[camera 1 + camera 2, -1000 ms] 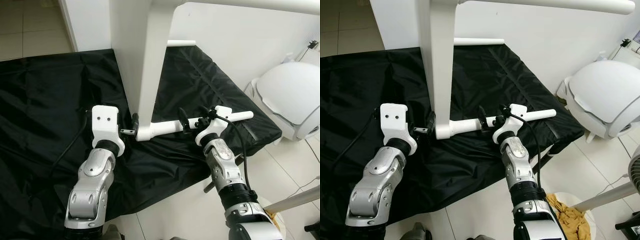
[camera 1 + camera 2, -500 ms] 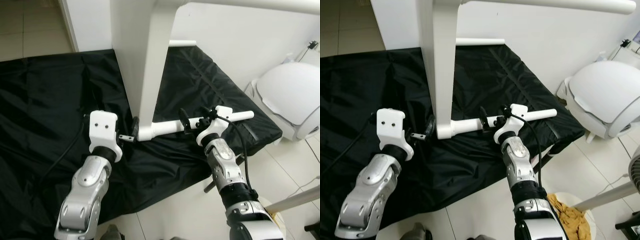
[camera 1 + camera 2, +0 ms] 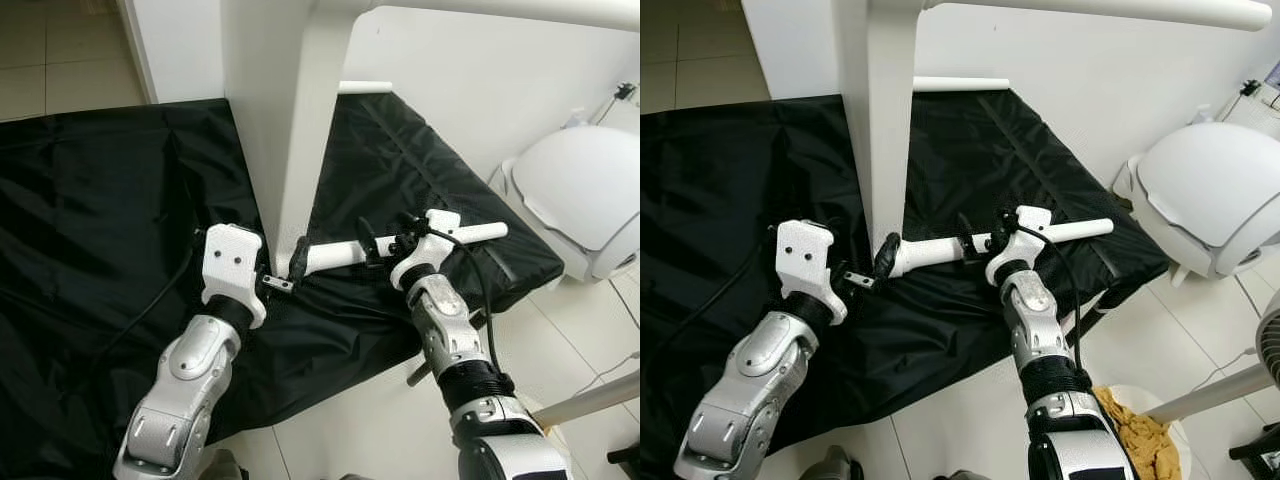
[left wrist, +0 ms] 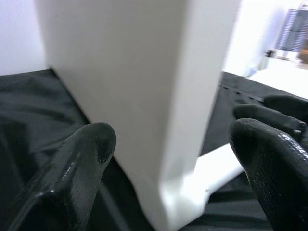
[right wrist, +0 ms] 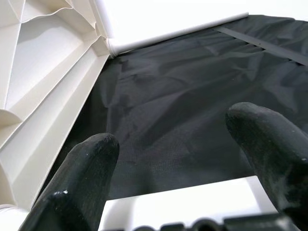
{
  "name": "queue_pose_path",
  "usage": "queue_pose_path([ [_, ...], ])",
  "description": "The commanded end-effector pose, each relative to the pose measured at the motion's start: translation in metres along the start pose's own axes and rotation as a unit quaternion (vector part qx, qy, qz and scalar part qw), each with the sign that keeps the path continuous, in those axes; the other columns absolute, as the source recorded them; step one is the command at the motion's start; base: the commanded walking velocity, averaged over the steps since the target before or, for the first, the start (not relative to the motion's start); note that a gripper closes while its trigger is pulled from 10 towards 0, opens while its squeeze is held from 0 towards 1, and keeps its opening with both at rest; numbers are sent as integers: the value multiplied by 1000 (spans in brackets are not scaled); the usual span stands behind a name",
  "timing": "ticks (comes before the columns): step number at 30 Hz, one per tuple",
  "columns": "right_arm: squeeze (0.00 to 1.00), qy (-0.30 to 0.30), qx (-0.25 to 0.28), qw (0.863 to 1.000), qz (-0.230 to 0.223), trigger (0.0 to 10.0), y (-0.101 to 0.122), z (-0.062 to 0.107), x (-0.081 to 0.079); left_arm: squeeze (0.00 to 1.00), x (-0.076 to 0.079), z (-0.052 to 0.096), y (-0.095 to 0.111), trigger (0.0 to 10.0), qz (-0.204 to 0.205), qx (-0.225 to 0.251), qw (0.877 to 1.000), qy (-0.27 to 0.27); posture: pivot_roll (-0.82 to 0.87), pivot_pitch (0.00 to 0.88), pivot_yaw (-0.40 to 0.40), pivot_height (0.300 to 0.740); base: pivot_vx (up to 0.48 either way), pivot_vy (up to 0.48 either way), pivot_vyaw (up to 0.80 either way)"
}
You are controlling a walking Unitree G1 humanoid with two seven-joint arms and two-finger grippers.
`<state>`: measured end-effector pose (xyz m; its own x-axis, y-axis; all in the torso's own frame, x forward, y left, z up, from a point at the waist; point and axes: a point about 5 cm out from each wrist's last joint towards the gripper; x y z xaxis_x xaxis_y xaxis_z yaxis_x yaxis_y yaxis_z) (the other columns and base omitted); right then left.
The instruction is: Building children table
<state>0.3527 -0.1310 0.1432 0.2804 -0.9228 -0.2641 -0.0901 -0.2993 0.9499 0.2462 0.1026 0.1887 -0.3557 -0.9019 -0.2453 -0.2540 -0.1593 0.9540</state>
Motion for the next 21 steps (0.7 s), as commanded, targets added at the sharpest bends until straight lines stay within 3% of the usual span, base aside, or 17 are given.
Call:
queue_pose_path([
  [1,0,-6,-5,1000,5,10000,-1,1,5,0,13,3,2,10000,4,25,993,-113,45,53,-104,740,0,0,0],
  [8,0,-7,-5,1000,10,10000,-2,2,6,0,15,2,4,10000,1,31,993,-117,45,48,-100,740,0,0,0],
  [12,0,-5,-4,1000,13,10000,-2,1,4,0,16,-11,7,10000,-5,38,995,-92,37,41,-95,740,0,0,0],
  [21,0,-11,-3,1000,15,10000,-2,1,6,0,15,-18,11,10000,0,46,995,-83,22,31,-87,740,0,0,0],
])
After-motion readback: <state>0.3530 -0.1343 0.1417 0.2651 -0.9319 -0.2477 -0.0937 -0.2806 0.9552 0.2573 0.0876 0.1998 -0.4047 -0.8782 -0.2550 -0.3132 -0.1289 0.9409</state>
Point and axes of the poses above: a point about 5 cm out from each wrist's last joint towards the gripper, its own z axis pointing back from the gripper into the wrist, its own y axis along the axis of the wrist's last joint, x = y × z, and after that the axes turned 11 degrees about -z, right-handed
